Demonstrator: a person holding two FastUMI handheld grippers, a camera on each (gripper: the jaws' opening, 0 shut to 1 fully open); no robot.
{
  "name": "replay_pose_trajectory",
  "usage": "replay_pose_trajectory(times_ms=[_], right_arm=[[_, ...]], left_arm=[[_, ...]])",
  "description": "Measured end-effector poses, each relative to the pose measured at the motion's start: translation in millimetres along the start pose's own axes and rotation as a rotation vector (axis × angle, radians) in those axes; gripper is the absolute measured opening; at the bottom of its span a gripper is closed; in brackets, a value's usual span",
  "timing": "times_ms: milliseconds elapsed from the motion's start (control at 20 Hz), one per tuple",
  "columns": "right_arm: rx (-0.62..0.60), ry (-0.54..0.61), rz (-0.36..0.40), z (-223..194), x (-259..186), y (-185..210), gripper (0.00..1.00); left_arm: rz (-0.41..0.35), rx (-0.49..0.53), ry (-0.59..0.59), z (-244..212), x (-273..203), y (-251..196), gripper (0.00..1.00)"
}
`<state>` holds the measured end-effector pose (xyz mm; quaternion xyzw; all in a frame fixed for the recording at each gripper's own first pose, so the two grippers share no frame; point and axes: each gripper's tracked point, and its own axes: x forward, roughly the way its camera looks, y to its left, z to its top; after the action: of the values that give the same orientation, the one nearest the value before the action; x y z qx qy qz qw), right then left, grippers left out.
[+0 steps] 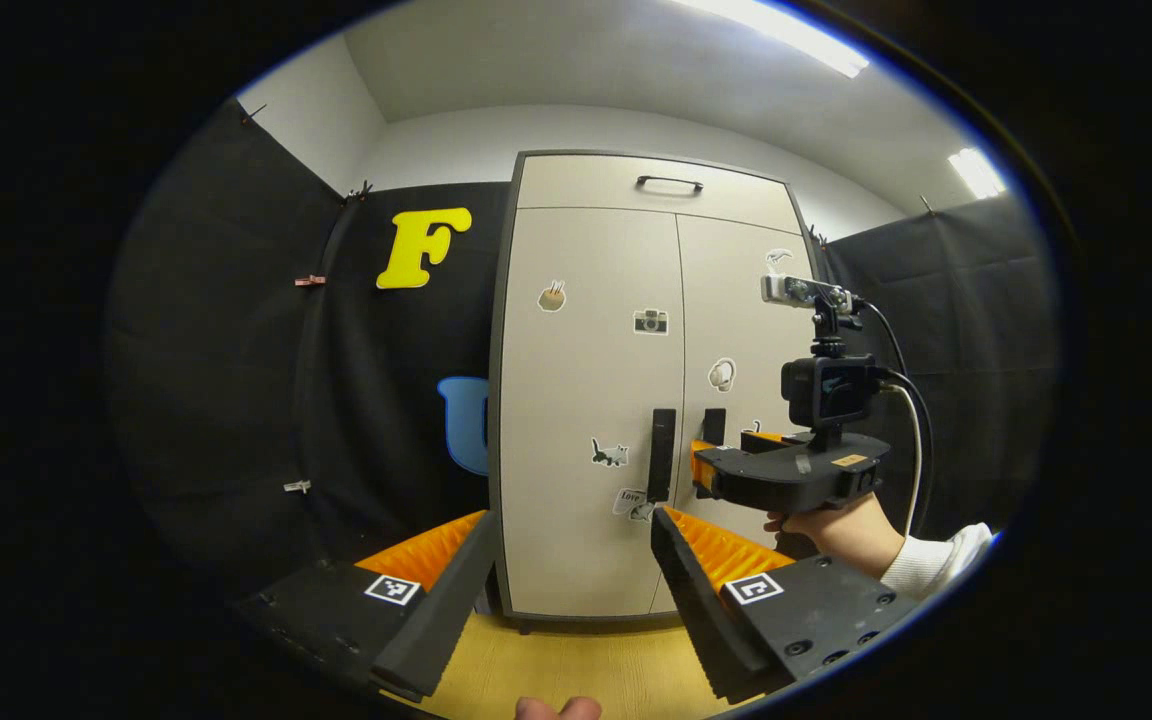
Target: Open the right door of the double-door shoe cabinet with the right hand, and open the left door with the left hand.
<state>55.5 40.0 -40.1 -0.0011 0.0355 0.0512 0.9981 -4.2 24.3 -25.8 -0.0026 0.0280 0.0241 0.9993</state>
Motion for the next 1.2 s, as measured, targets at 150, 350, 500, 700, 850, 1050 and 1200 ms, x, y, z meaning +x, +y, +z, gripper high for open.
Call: replay_pose_trajectory(times_ms=[150,350,500,700,850,1050,1200], right_arm=[[-0.003,0.015,-0.025,-8,20,-2,0.75],[0.013,0.047,-0.059,-19,34,-7,0.53],[0.041,0.093,-0.051,-32,43,-5,0.45],[0.032,0.097,-0.089,-36,50,-9,0.41],[0.03,0.094,-0.103,-36,50,-11,0.34],[0.051,0.099,-0.09,-36,49,-10,0.23],[0.056,0.106,-0.067,-37,48,-10,0.13]], left_arm=[[0.011,-0.004,0.008,-2,3,6,0.95],[0.011,0.007,0.002,-3,6,6,0.95],[0.008,-0.002,0.005,-5,7,7,0.95],[0.02,-0.002,0.016,-10,8,15,0.95],[0.028,-0.012,0.022,-12,8,20,0.95],[0.035,-0.016,0.02,-10,7,24,0.95],[0.035,-0.018,0.022,-11,5,23,0.95]])
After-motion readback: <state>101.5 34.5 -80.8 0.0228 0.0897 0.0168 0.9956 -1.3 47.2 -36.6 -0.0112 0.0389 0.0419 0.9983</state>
